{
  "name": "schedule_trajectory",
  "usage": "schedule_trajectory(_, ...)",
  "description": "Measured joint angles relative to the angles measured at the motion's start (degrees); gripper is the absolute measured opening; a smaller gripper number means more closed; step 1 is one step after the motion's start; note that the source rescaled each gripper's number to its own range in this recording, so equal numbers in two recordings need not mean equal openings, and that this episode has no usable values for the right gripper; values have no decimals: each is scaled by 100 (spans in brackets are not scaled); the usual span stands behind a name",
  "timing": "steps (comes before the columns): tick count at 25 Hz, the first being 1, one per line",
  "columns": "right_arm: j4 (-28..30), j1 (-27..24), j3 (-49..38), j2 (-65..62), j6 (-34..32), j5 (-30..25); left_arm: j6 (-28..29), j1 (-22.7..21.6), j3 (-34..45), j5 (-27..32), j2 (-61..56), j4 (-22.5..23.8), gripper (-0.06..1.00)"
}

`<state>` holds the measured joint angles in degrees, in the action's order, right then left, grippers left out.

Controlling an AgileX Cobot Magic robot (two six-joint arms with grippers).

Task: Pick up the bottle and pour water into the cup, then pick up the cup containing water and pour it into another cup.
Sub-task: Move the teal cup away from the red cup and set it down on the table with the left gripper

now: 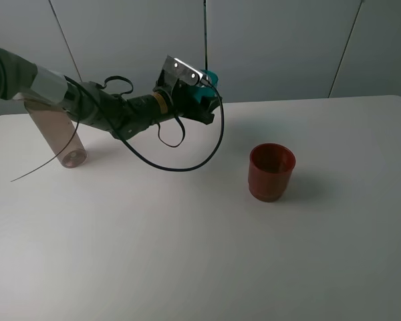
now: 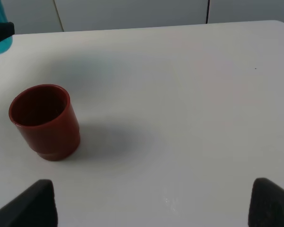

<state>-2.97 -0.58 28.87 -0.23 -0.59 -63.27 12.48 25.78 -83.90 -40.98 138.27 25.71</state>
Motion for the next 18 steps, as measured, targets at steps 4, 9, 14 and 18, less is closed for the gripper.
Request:
schedule_trajectory(4, 0, 0, 0, 0, 0, 0, -88, 0, 0, -148, 384, -457, 6)
schedule_trajectory(9, 0, 0, 0, 0, 0, 0, -128, 0, -14, -225, 631, -790, 6)
schedule_trajectory(14, 0, 0, 0, 0, 0, 0, -128, 0, -24, -322, 673, -837, 6)
schedule_trajectory(18, 0, 0, 0, 0, 0, 0, -128, 0, -24, -325, 681, -837, 6)
